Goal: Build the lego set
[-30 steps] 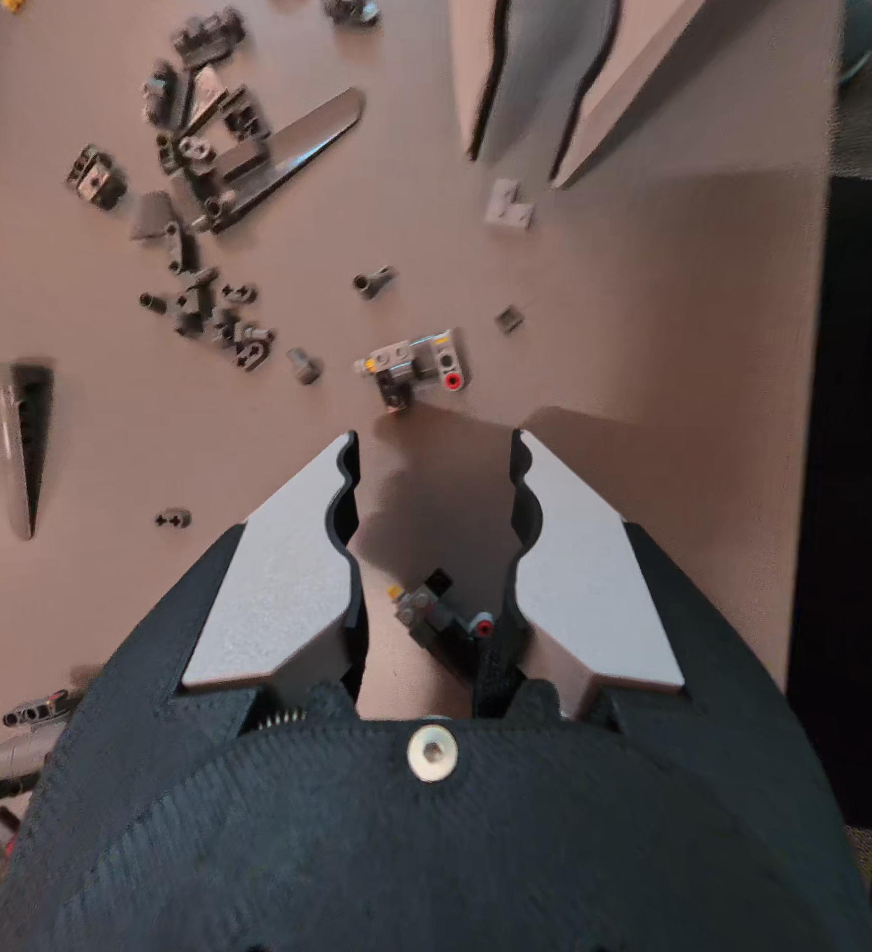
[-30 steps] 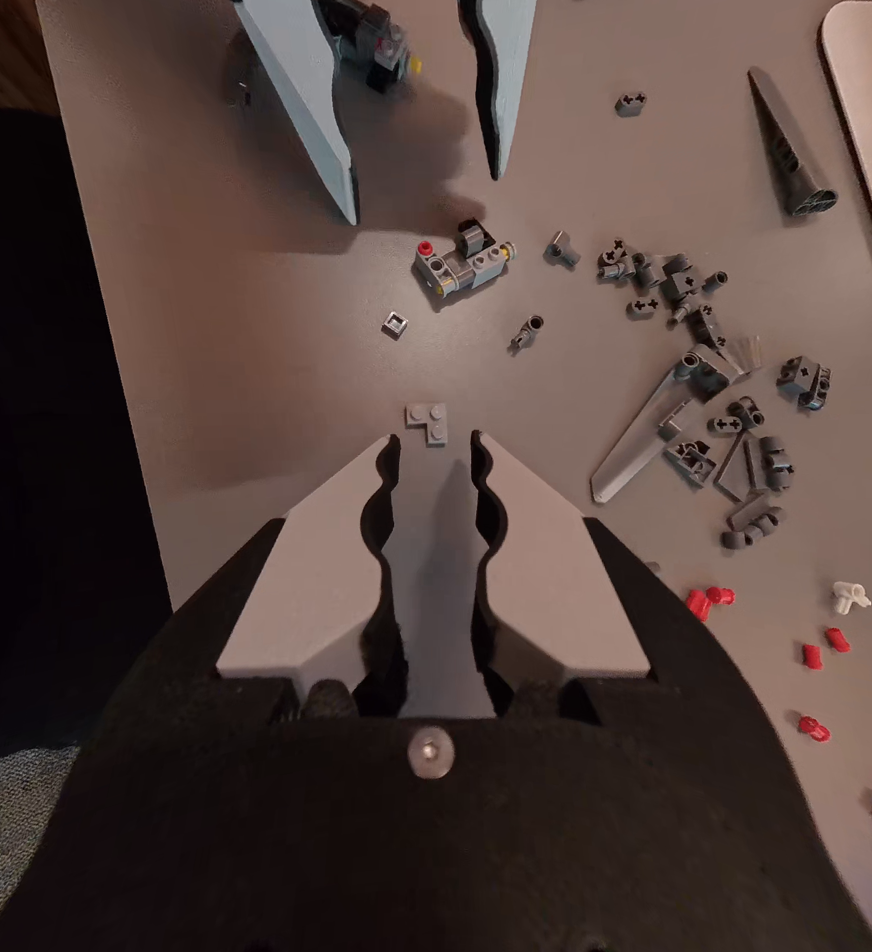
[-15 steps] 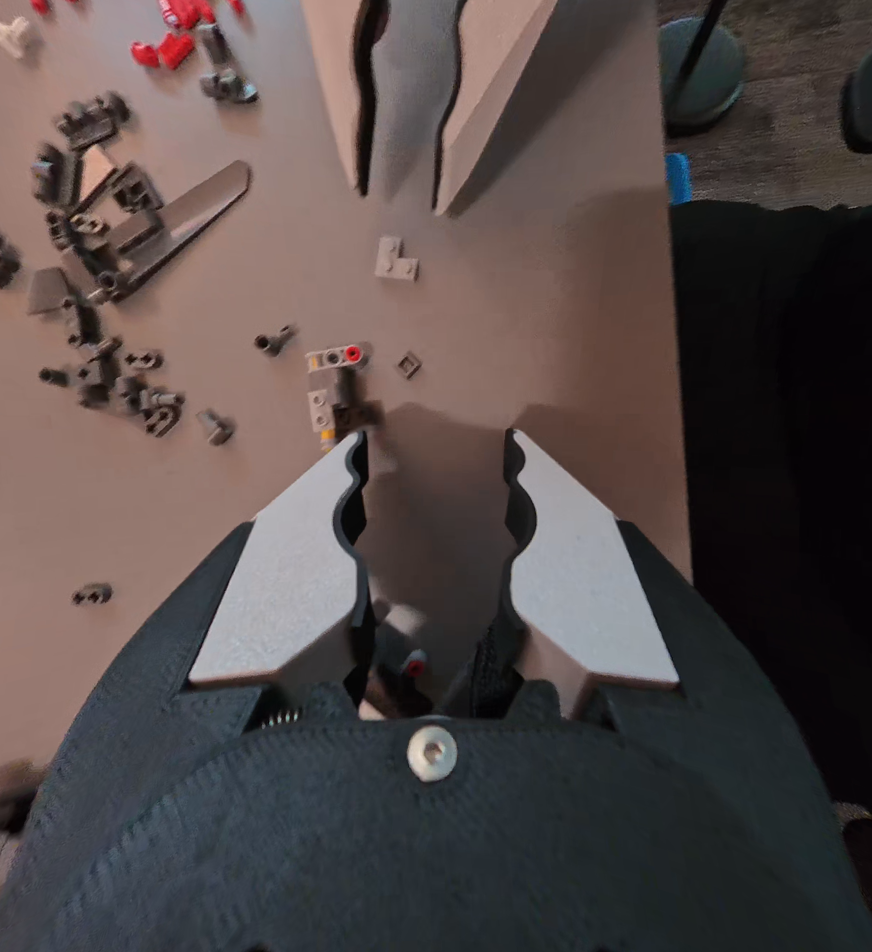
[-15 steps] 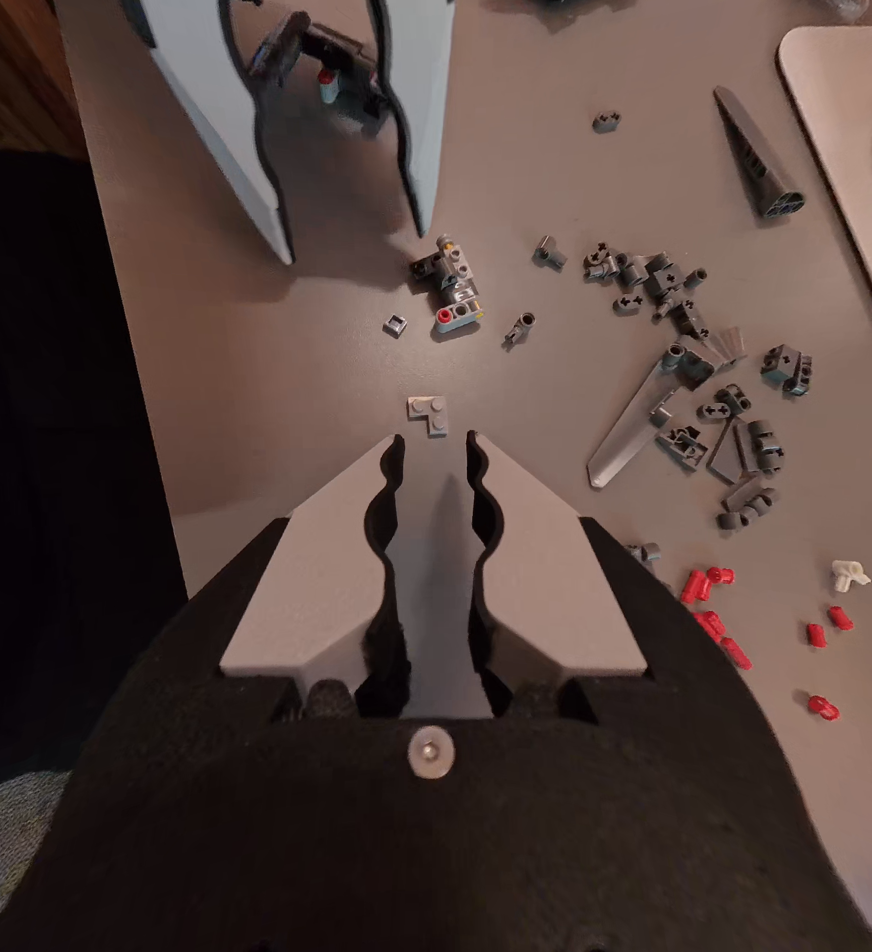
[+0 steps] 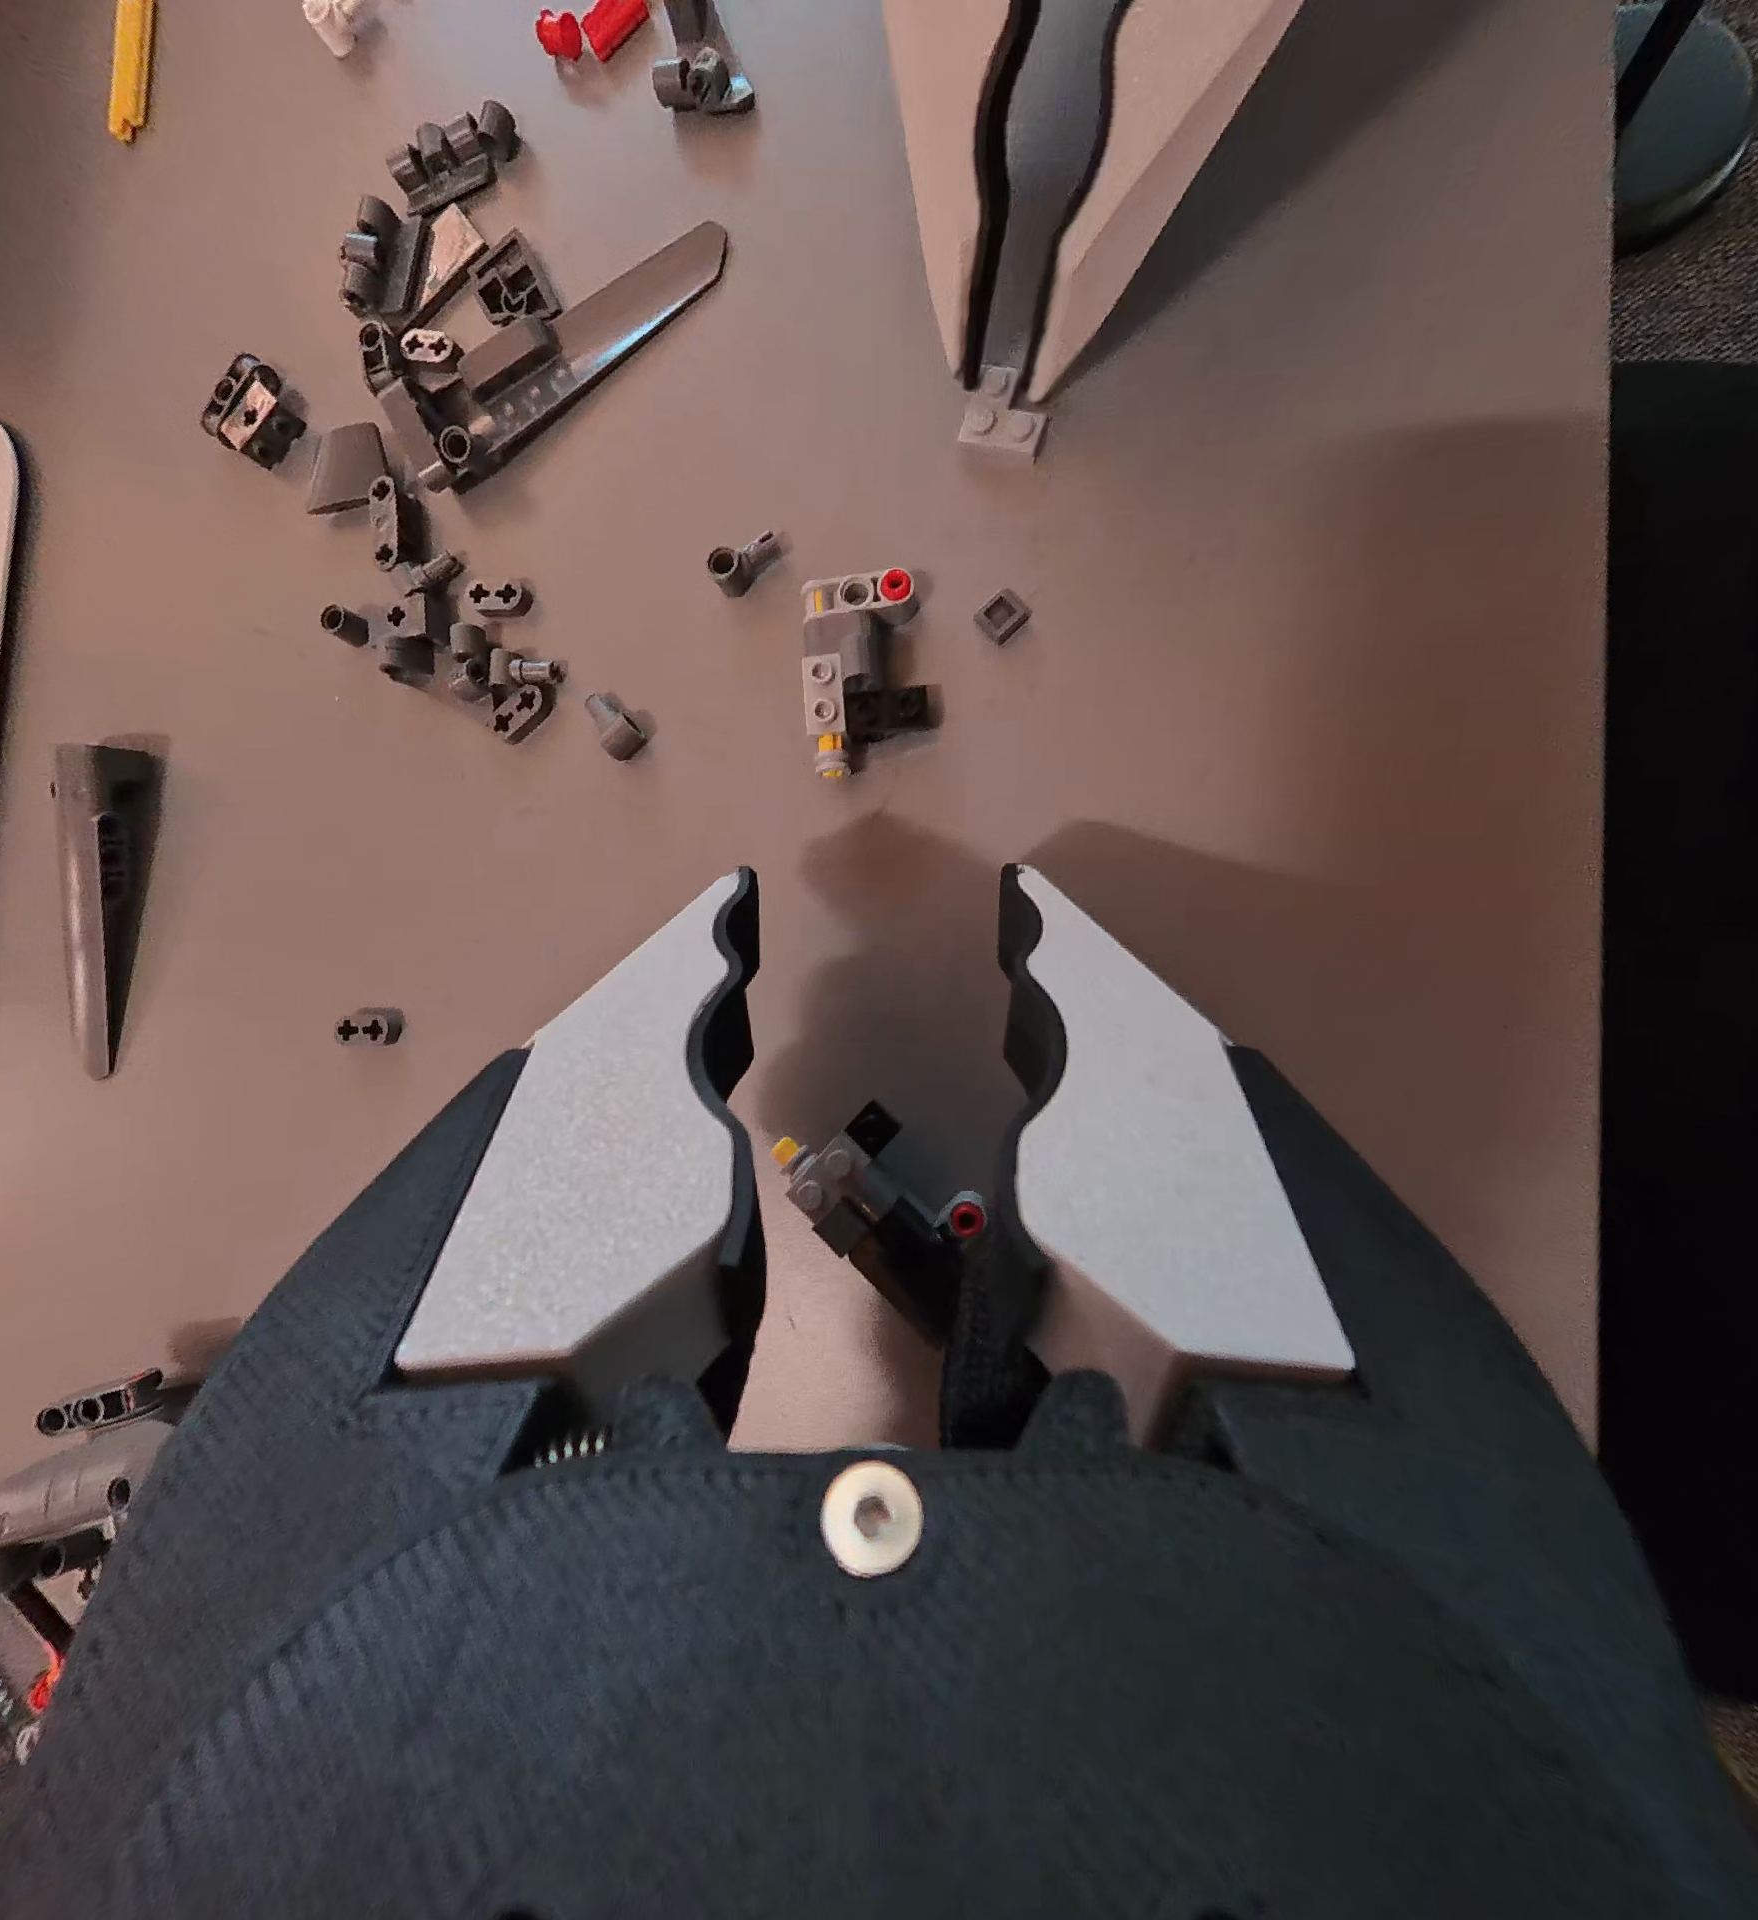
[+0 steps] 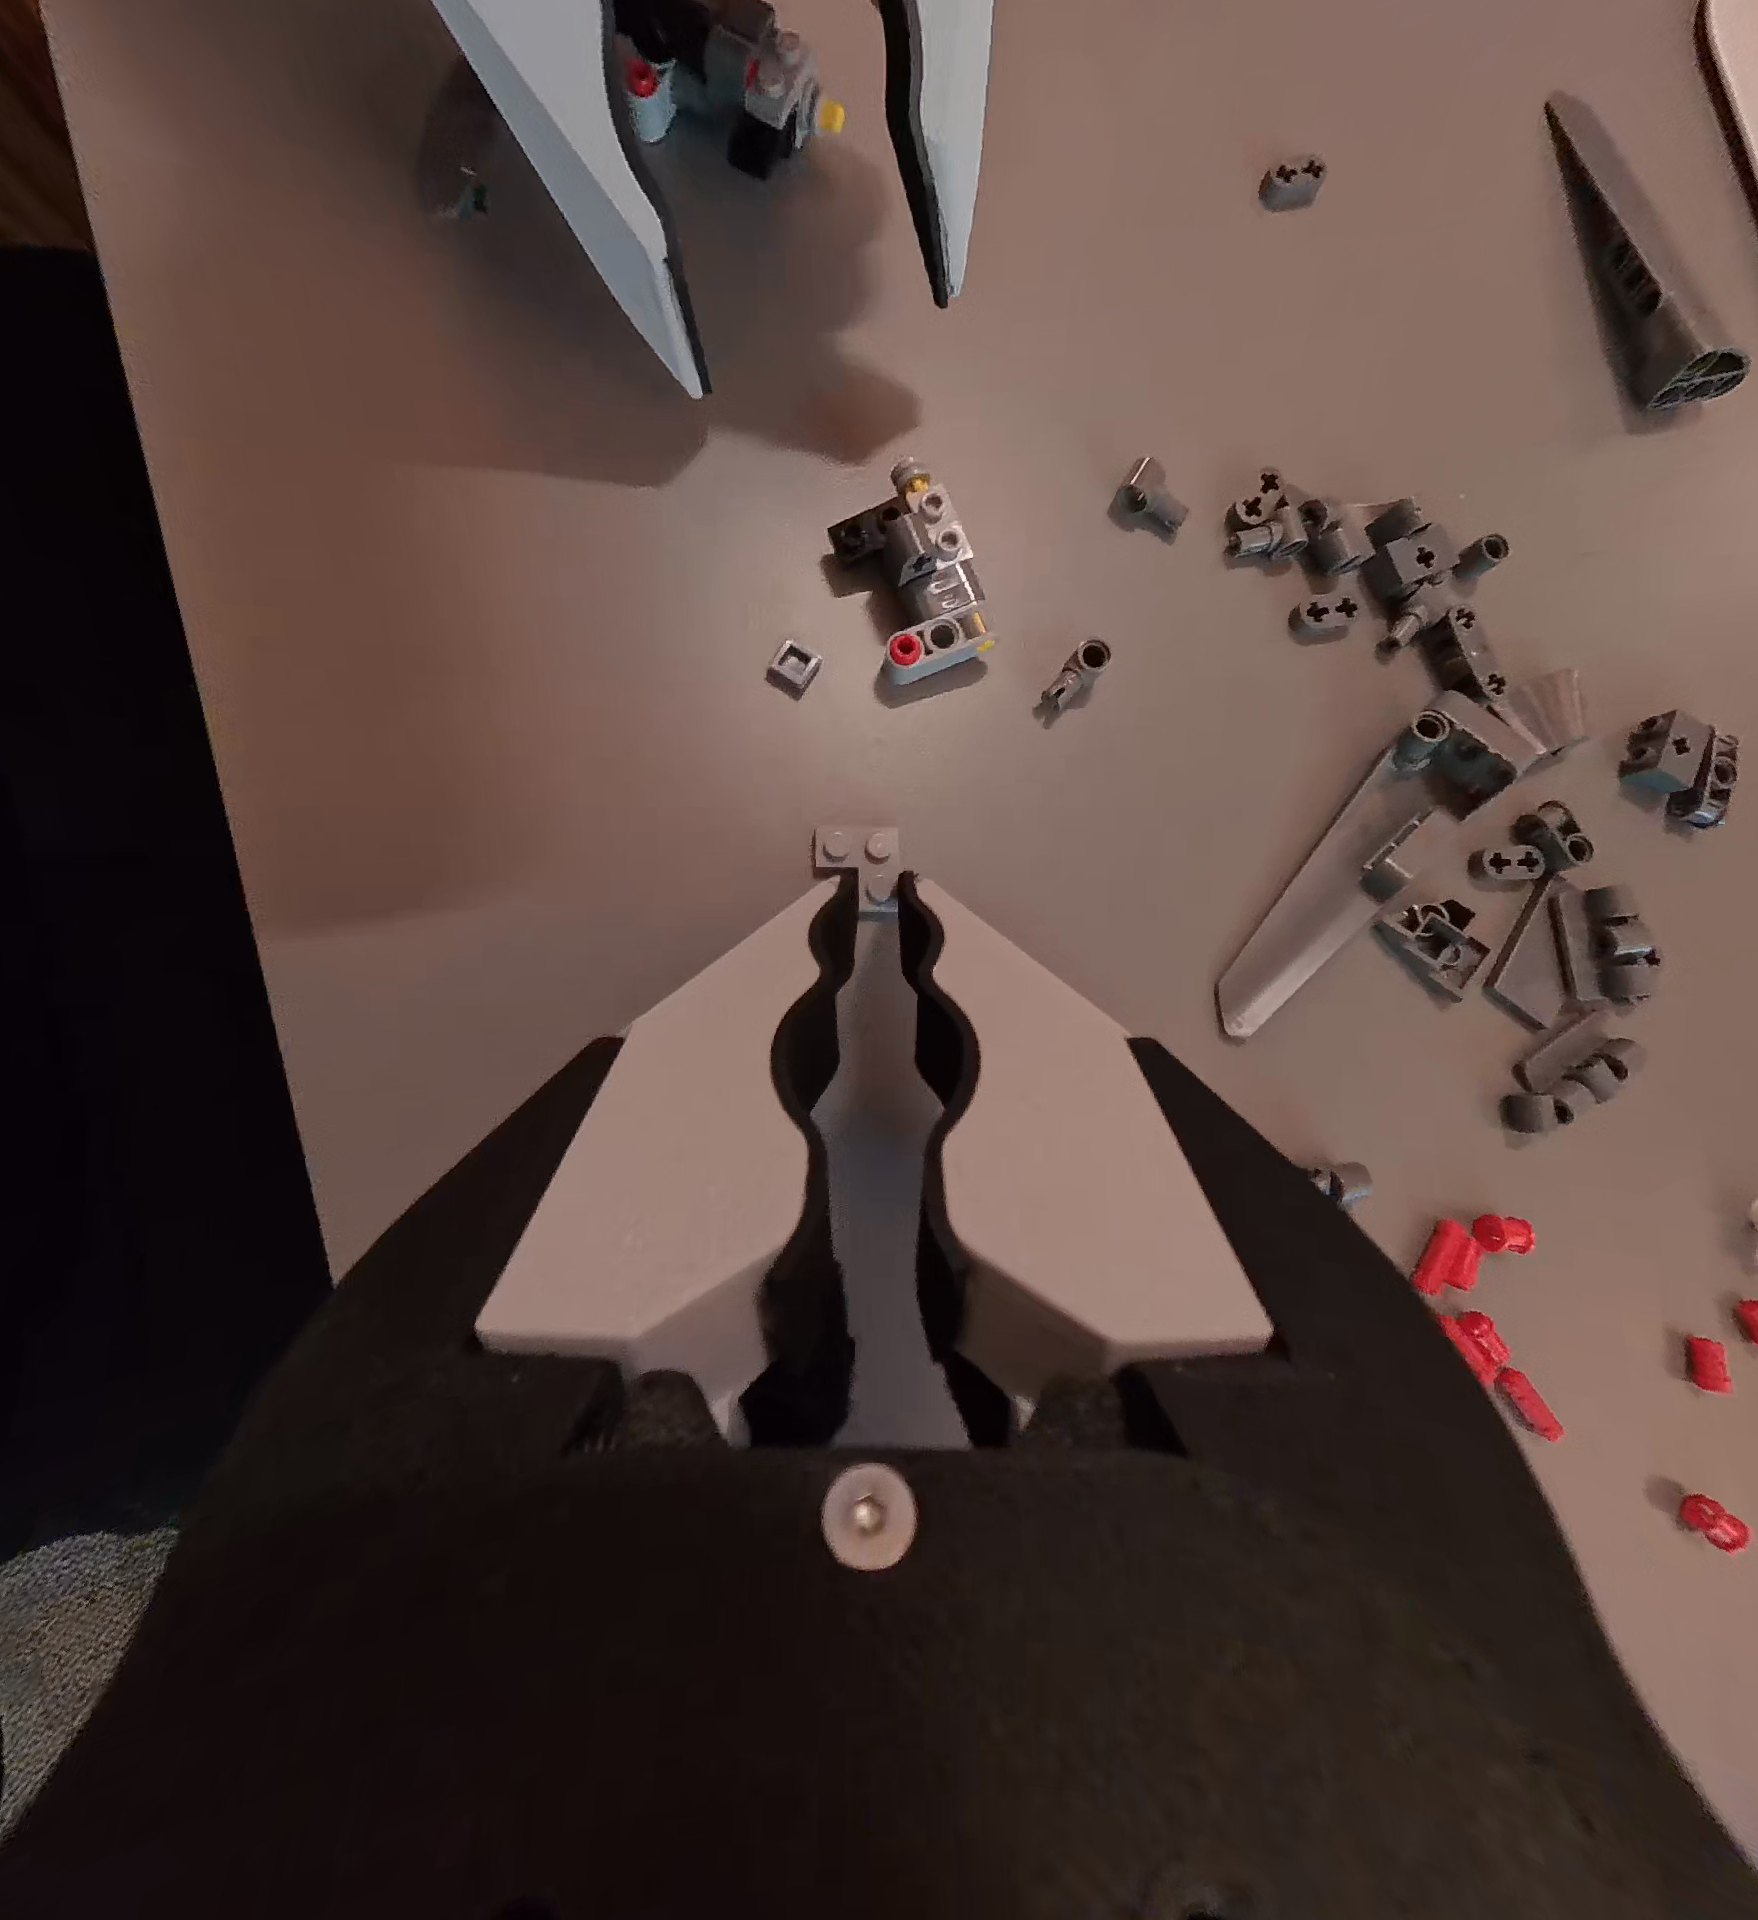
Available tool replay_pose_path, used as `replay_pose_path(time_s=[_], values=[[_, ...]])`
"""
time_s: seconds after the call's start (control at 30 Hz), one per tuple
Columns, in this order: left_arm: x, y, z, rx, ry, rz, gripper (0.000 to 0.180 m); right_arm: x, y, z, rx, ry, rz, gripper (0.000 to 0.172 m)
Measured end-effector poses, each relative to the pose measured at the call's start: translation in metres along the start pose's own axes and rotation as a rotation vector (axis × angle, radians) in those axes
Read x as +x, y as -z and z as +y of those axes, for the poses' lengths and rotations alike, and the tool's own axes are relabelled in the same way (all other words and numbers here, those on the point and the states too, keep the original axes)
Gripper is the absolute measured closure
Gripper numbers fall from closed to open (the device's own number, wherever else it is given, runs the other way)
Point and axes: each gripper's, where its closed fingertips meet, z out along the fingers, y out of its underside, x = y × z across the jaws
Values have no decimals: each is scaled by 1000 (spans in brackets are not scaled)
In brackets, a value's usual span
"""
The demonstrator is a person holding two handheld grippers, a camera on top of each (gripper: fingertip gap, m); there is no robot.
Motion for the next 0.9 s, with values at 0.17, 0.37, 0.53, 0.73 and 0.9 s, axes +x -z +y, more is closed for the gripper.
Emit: replay_pose_path(time_s=[0.17,0.37,0.53,0.73,0.9], values=[[-1,-1,-4,26,-16,-10,137,6,-1,-2,12,-21,9,169],[-8,0,-11,79,-32,-63,140,11,7,-31,102,29,5,171],[-5,1,-17,123,-40,-65,141,19,-8,-54,95,82,-8,172],[2,-5,-11,104,-82,-103,142,15,3,-52,103,84,56,172],[-11,-3,-11,144,-87,-178,147,-18,24,-47,167,84,44,171]])
